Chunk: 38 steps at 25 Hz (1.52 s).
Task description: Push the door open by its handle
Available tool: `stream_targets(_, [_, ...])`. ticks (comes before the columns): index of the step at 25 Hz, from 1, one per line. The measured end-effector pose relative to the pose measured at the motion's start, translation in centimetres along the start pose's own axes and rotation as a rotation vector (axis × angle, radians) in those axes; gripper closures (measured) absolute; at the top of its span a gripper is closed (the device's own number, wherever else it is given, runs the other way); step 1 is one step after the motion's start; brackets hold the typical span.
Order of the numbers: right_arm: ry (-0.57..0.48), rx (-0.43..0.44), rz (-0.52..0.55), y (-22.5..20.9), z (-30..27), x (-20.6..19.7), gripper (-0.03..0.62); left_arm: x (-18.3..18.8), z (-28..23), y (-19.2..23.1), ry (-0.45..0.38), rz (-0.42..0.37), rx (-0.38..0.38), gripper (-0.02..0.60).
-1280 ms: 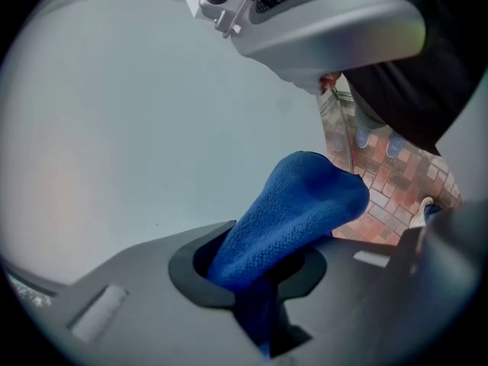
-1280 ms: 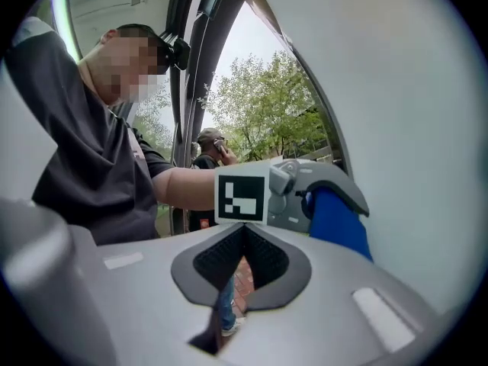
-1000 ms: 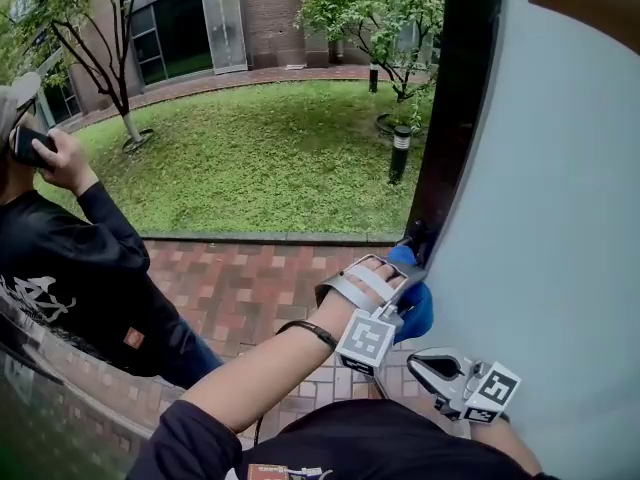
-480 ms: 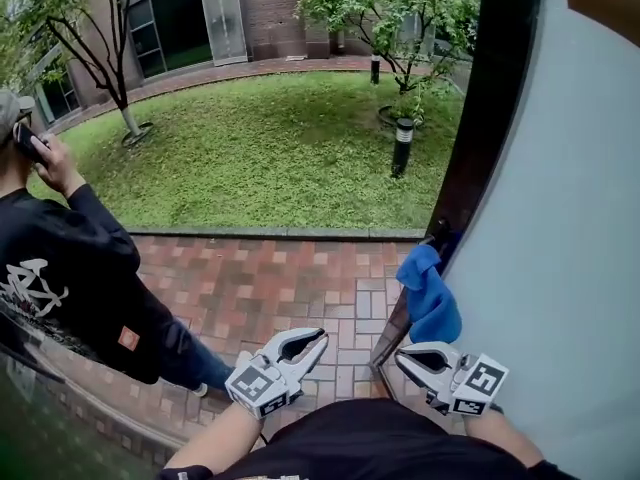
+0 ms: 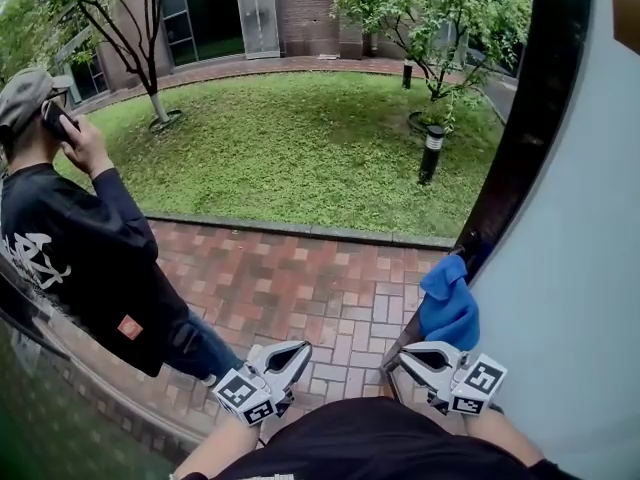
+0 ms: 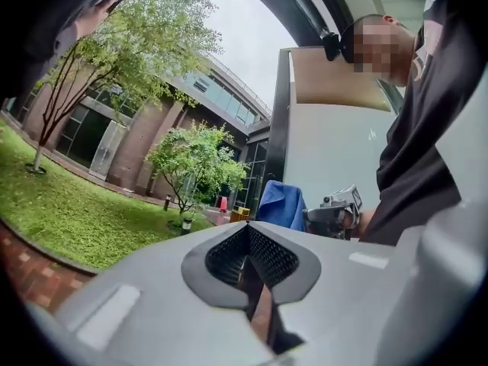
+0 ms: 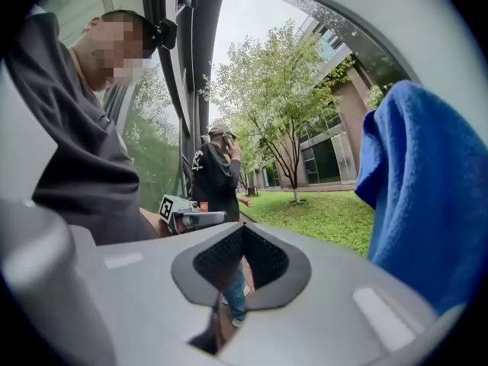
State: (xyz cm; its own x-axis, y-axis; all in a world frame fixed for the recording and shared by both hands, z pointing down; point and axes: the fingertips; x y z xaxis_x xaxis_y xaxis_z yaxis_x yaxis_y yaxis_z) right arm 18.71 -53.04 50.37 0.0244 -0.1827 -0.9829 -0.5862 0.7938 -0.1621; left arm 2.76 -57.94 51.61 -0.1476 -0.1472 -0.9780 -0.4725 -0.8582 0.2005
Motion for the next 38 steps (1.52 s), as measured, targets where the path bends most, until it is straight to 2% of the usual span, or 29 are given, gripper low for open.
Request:
stream_targets(4, [0.002,-0.007,0.003,0.5,-0.1,0.4,0.594,0.4,-0.5,-0.4,0.008,-0.013,-0.053,0.581])
stream_targets(11, [-0.023,-0.111,-0.005,2.7,0.2,-0.1,0.594,-0.2,1.4,0.7,0.050,-0.023,-0.139,0.581])
stream_targets(17, [-0.032,-0.154,-0.009,4.2,0.9,0.4,0.594,0.7,2.7,0.1,0.057,-0.050,-0.159,0.581])
stream_targets(23, [-0.047,-0.167,0.026,6.1,2.9,0.5,0.594,-0.7,2.3,-1.9,0.082,-0.064,-0.179,0.581])
stream_targets(27, [-0.058,-0.207,0.043,9.0,7.2,0.3,0.594,-1.1,-0.3,-6.4,0.077,-0.078,-0.249,0.581])
stream_targets(32, [-0.050,-0.236,0.081,15.4,13.5,-1.1,0.594,-0.7,-1.6,-15.6,0.036,-0.112,-0.328,0.581])
stream_targets(35, [-0.029,-0.218,0.095,19.3,18.1,-2.8,0.594,-0.9,-0.1,-22.7,0.010,-0.100,-0.308,0.581])
stream_targets(38, [-0.060,-0.188,0.031,22.4,22.7,-4.7,0.594,-3.2,2.6,-29.5,0.029,-0.093,-0.263,0.581])
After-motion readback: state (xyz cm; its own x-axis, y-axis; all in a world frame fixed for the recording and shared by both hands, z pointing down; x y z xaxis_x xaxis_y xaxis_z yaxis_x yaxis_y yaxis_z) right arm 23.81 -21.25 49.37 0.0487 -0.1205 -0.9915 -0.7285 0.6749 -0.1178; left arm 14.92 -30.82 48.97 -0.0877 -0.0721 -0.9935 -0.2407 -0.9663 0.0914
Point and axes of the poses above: the fingertips, and each gripper's own axes: z backward along the fingers, y to its left, x out of its top, and after that the axes turned 1 degree about -y, right-handed
